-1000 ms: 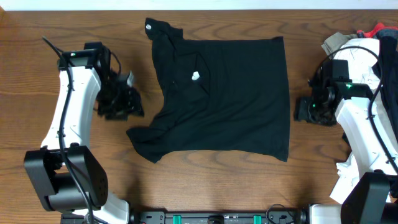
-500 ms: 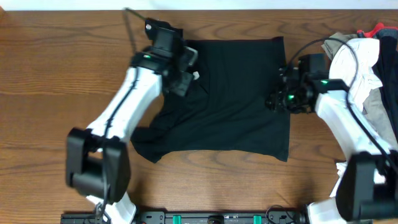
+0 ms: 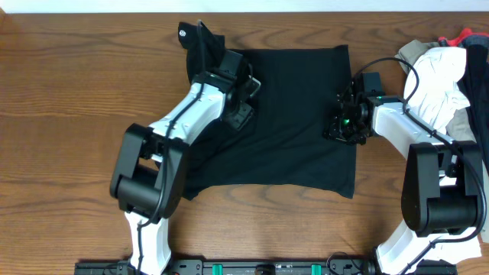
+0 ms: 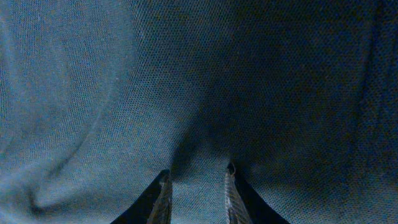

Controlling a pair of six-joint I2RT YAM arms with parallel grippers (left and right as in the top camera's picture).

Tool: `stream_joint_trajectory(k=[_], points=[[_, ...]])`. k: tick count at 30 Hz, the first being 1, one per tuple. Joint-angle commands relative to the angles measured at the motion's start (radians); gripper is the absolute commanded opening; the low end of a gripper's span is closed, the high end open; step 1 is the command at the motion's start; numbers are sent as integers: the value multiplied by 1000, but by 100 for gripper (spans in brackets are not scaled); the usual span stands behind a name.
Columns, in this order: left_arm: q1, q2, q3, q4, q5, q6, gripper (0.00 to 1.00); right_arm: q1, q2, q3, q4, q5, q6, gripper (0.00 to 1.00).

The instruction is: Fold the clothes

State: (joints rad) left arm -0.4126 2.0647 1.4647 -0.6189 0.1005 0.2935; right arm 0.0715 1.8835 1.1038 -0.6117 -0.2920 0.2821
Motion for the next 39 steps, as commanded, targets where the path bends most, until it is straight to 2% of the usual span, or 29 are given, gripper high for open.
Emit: stream_joint_trajectory(k=[1,4,5,8,10,13,22,26,31,37,39], points=[[-8,37,7,5,-11,16,65,-1,40,1,3,21,17,27],[-8,49,7,4,-11,16,63,-1,48,1,0,27,17,27],[-8,49,7,4,-11,16,52,-1,48,1,0,31,17,27],[-8,42,10,3,-30,12,12,-1,48,1,-1,34,17,27],[-8,30,17,-1,-78,-31,6,-1,48,1,-2,35,17,27],[-8,-5,21,-8,-148,-86,6,-1,48,1,-10,35,17,27],[22,-78,21,-92,-396,-144,6,-1,48,1,-74,109,17,26],[75,-78,20,-135,-436,-208,6,-1,48,1,-82,113,16,25],[186,-78,20,-195,-509,-396,6,-1,48,1,-99,146,17,25],[323,-78,20,-233,-510,-562,6,-1,48,1,-122,191,8,24],[365,-78,20,-241,-509,-611,9,-1,48,1,-125,191,8,24]])
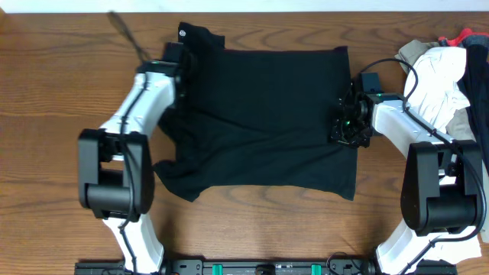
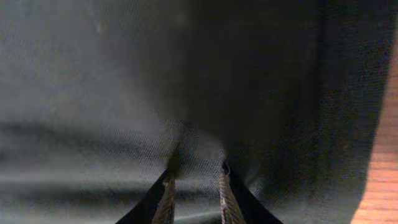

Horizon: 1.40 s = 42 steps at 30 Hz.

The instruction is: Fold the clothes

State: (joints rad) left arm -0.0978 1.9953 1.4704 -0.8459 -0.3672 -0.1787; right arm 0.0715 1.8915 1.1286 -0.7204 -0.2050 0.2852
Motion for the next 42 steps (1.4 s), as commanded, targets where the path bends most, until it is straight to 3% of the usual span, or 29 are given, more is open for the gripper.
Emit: stream_joint_trajectory(k=[1,3,5,7,9,14,20,25,32,36,38,42], points=[[66,-9,14,-18,-40,-145,13,-1,40,-24,-18,104,5,25],[95,-9,14,-26,-38,-145,31,-1,40,-24,-20,104,5,25],[124,-9,14,-36,-39,-140,35,-1,40,-24,-21,104,5,24],[154,-9,14,-38,-39,-140,53,-1,40,-24,-21,104,5,25],[185,-10,14,-42,-38,-140,61,-1,40,-24,-22,104,5,26],[233,-15,14,-79,-11,-124,63,-1,40,-24,-24,103,2,38],[226,-91,15,-127,245,15,58,-35,-3,-13,-22,27,-119,45],[218,-271,14,-245,248,16,57,-89,-161,-12,-17,-110,-142,51],[237,-577,-17,-386,247,-60,57,-134,-440,-12,-69,-162,-152,68],[231,-726,-183,-348,386,-69,58,-136,-532,-12,-146,-162,-152,72],[222,-774,-312,-275,453,-70,66,-136,-550,-12,-175,-162,-152,74],[221,-772,-549,-102,572,-102,70,-136,-547,-13,-216,-158,-152,74]])
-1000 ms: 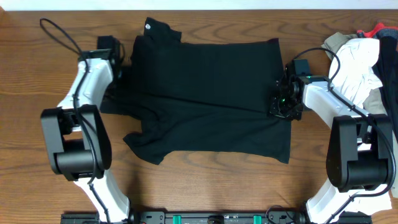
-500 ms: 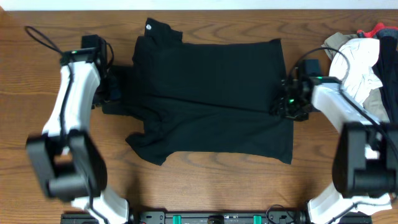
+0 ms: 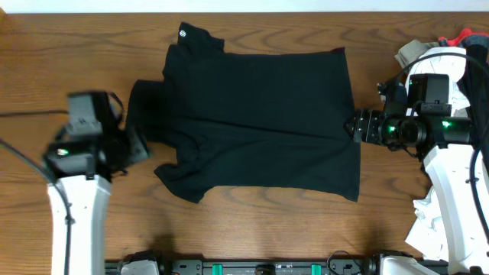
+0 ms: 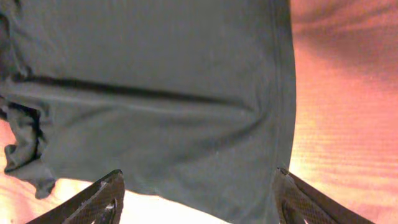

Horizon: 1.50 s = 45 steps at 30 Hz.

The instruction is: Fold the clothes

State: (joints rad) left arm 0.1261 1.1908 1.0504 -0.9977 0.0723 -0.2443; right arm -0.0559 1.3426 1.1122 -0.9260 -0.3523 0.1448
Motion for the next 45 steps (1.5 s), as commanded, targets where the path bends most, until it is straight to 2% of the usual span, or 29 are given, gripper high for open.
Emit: stream_joint_trajectory(k=[1,5,12,13,15,16,17,20,24,30,34,39,41,43,44,45], points=[[-3,46,-169,87,156,-47,70,-9,4,4,-18,-11,-12,74],[-3,130,-267,231,179,-84,71,-8,4,4,-32,-11,-12,73],[-3,359,-281,378,179,-83,69,-8,4,4,-43,-11,-12,72],[-3,387,-281,385,180,-83,62,-8,4,4,-44,-11,-12,72],[-3,432,-281,380,196,-83,33,-8,4,4,-48,-11,-12,71],[-3,445,-281,368,229,-84,15,-9,4,4,-51,-9,-13,71],[-3,450,-281,354,254,-89,6,-8,4,4,-55,-2,-13,71],[-2,432,-281,288,268,-216,6,-8,4,4,-68,29,-13,70],[11,344,-281,192,268,-318,6,-8,4,4,-81,42,-19,70],[44,115,-281,-5,266,-354,6,-8,8,-3,-84,42,-27,65],[48,-31,-281,-132,187,-398,6,-8,39,-20,-79,42,-27,62],[48,-111,-281,-211,177,-401,7,-8,107,-50,-76,42,-26,59],[48,-114,-281,-245,177,-400,15,-8,143,-66,-73,42,-26,60],[48,-113,-281,-272,177,-393,17,-8,177,-83,-63,43,-21,61],[48,-114,-281,-282,177,-380,22,-8,195,-92,-57,47,-18,61],[48,-114,-281,-286,177,-364,33,-8,211,-100,-51,50,-17,61]])
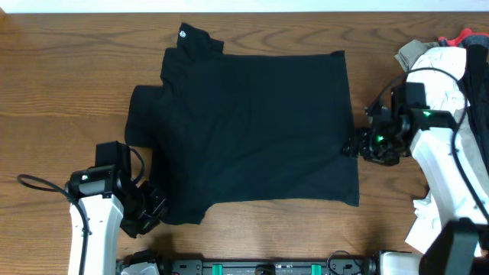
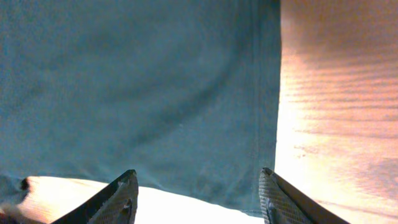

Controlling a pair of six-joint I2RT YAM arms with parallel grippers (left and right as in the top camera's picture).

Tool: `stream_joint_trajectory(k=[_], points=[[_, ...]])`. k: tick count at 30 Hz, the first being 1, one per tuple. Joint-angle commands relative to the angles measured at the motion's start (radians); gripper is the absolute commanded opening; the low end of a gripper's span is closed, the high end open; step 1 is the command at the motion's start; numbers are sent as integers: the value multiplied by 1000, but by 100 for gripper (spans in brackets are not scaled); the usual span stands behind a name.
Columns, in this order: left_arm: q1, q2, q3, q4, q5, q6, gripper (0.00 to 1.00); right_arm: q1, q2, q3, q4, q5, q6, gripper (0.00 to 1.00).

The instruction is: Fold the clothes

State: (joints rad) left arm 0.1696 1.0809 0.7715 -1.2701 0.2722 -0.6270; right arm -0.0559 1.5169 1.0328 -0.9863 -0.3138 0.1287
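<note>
A black T-shirt (image 1: pixel 252 126) lies spread flat across the middle of the wooden table (image 1: pixel 61 76). In the overhead view my right gripper (image 1: pixel 353 145) hovers at the shirt's right edge. The right wrist view shows that gripper (image 2: pixel 198 180) open wide over the shirt's hem (image 2: pixel 267 93), with bare wood to its right and nothing between the fingers. My left gripper (image 1: pixel 149 210) sits low at the shirt's front-left corner, touching or just beside the cloth. Its jaws are too dark to read.
A heap of white and beige clothes (image 1: pixel 447 69) lies at the table's right edge, behind my right arm, with a red piece (image 1: pixel 462 34) at the far corner. A black cable (image 1: pixel 34 183) trails left of the left arm.
My left gripper has moved from beside the shirt's left edge to its front-left corner. The right gripper has come closer to the hem, still open. The shirt lies smoother.
At first both grippers were on the shirt, the right one nearly shut on cloth at the right edge, the left side bunched. Then the left gripper was at the far-left corner. Later both were off the shirt and the right was open; now the shirt lies flat.
</note>
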Motion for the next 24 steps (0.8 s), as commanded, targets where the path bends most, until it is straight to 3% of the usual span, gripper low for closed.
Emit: stream_joint_trajectory(k=[1,7,15,20,24], points=[[5,-4,-2,-15,-23,34,38,-8,50,-29,15,11,2,61],[5,-3,-2,16,-31,50,55,-8,90,-68,26,23,2,64],[5,-3,-2,188,-26,104,55,-8,90,-141,21,111,96,63],[5,-4,-1,184,-18,130,54,-8,90,-230,89,111,132,62],[5,-4,16,145,-18,149,54,-8,90,-285,141,132,175,50]])
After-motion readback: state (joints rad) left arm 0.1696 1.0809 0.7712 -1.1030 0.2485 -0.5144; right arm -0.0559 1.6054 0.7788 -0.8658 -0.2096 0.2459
